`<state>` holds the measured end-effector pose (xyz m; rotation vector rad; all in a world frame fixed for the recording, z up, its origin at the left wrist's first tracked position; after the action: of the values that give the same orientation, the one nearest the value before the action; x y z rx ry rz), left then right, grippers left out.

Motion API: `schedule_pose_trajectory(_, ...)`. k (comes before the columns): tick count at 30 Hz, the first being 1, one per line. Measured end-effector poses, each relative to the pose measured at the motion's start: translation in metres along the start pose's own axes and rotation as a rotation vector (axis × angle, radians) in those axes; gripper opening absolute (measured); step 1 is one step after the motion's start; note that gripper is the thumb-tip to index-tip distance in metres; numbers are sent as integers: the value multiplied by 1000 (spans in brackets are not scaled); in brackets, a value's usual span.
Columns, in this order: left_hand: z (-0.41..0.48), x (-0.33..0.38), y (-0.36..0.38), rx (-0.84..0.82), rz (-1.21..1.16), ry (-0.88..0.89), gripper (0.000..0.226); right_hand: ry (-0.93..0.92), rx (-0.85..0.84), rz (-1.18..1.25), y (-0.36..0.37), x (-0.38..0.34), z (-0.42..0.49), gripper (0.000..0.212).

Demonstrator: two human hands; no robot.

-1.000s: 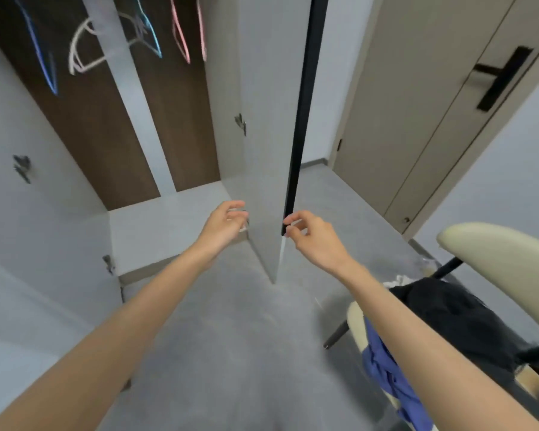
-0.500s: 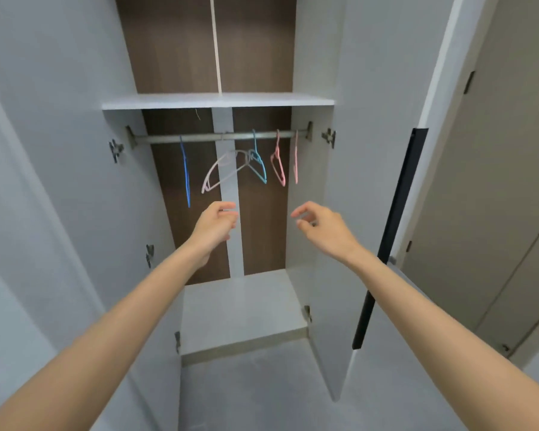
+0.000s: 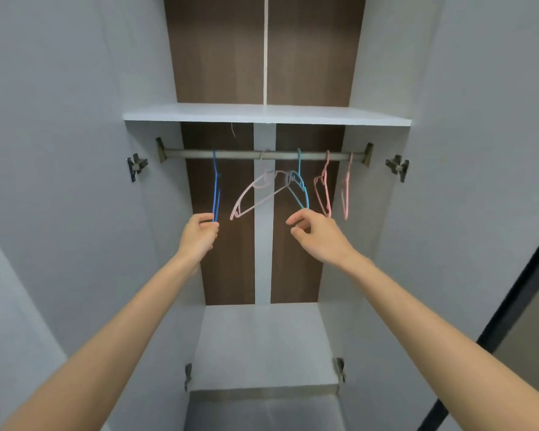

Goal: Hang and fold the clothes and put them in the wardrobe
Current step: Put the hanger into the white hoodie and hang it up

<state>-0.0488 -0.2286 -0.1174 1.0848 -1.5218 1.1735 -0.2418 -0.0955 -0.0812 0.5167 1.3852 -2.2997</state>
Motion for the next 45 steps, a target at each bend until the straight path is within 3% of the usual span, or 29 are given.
schedule_pose_trajectory(8,112,-16,11,106,83,-130,43,-39,-73,77,46,68,113,19)
schedule_pose_trajectory(17,258,-31,42,72,106,-219,53,-133,-100,189,121,90,237,16)
schedule_pose_trajectory(22,320,-37,59,6,130,-165,42,-59,-111,326,166,108,317,22)
schedule_pose_trajectory(31,365,-34,55,-160,232,-60,28,250,-213,625,252,131,419,67)
schedule_pose_trajectory(45,362,-10,23,-190,289,32,30,231,-95,777,241,113,442,48)
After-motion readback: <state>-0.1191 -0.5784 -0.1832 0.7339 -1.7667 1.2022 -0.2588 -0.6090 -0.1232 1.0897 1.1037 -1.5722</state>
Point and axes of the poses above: each hand's wrist, its own z-axis towards the middle knuckle, its own y-axis out of the palm, x = y × z, the point moved 5 cm from there along z, towards the middle knuckle, and after that the axes turned 14 degrees about -y, right-handed, at the moved point
